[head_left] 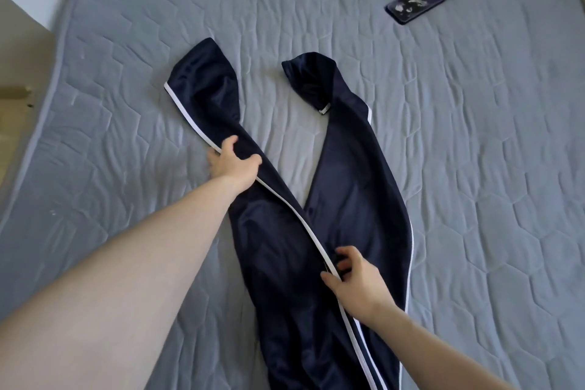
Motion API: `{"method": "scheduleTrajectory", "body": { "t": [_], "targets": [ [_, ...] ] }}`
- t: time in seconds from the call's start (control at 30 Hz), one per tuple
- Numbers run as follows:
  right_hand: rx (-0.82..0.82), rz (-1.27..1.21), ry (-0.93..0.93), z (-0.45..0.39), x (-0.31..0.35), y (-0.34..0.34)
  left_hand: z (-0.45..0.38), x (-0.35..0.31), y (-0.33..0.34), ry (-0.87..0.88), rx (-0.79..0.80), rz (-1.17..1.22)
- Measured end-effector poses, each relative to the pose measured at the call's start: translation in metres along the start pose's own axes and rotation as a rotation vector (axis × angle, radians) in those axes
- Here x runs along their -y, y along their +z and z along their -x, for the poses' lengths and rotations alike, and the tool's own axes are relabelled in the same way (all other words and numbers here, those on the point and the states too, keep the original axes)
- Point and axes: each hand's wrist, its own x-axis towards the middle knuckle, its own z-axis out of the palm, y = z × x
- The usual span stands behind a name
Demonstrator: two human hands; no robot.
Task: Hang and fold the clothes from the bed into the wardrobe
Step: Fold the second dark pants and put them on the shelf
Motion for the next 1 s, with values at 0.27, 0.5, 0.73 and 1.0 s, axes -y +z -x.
{"method": "scheduleTrajectory", "body": {
  "t": [0.27, 0.5, 0.73, 1.0],
  "targets": [
    [0.162, -0.016, 0.094, -0.018, -0.025, 0.015, -0.055, 0.008, 0.001, 0.073, -0.134, 0.031],
    [0.206, 0.015, 0.145, -0.010, -0.019, -0.013, -0.049, -0.039, -0.013, 0.094, -0.081, 0.000],
    [0.167, -0.044, 0.189, 0.005, -0.017, -0.051, -0.013, -0.110, -0.016, 0.626, -0.197, -0.487],
    [0.102, -0.053, 0.235, 0.021, -0.033, -0.073, 0.053, -0.208, 0.070, 0.781, -0.032, -0.725]
  ]
}}
